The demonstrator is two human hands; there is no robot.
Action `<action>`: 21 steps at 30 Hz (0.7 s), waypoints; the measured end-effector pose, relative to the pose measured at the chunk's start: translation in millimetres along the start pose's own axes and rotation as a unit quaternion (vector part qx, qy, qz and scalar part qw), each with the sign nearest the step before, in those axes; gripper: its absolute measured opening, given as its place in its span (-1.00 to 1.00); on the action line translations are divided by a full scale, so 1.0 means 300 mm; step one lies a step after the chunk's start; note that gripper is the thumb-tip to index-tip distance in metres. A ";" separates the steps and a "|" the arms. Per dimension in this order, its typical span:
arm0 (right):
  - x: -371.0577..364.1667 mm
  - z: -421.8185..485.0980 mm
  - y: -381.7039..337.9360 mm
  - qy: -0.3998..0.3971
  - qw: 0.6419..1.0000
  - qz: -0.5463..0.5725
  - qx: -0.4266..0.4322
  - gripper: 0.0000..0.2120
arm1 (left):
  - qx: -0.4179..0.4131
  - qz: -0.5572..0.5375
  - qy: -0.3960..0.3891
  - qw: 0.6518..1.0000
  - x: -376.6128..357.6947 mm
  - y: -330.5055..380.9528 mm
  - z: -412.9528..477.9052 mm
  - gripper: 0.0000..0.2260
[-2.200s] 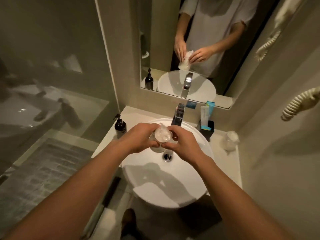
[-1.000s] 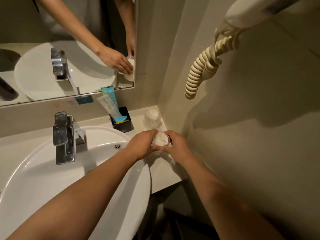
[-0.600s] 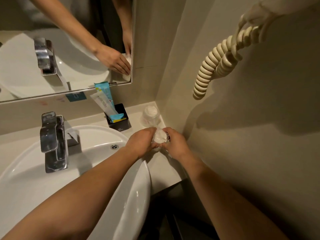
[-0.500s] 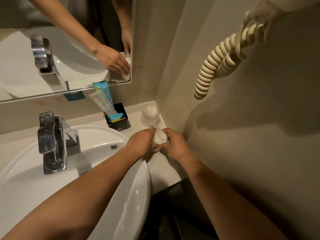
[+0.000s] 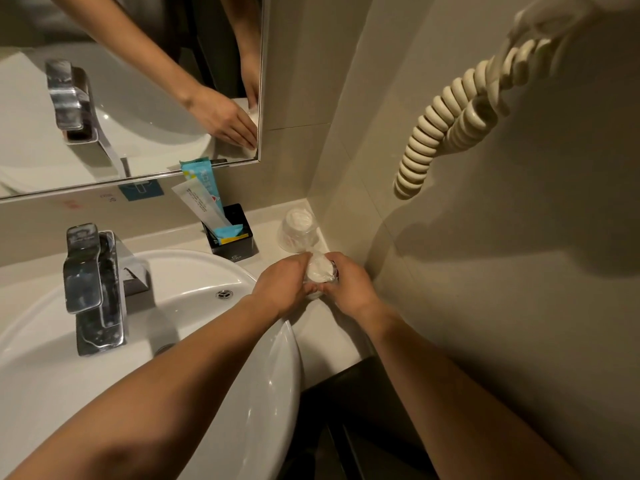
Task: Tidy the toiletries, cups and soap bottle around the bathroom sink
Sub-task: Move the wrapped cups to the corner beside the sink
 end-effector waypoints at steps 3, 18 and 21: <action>-0.002 0.002 0.001 0.001 1.000 0.000 -0.004 -0.46 | 0.002 -0.005 0.002 1.000 0.000 0.003 0.003 -0.56; 0.006 0.020 0.001 -0.006 1.000 -0.008 -0.011 -0.35 | 0.019 -0.009 0.005 1.000 0.018 0.010 -0.001 -0.51; 0.014 0.008 -0.009 -0.011 1.000 -0.021 -0.012 -0.31 | 0.029 -0.006 0.009 1.000 0.031 0.013 -0.017 -0.50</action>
Point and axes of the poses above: each hand's wrist, its own z-axis towards the middle knuckle, its own x-axis out of the back of the hand, y = z × x, the point moved 1 cm from there along z, towards the middle knuckle, and after that the axes turned 1 degree about -z, right-handed, at the moved point
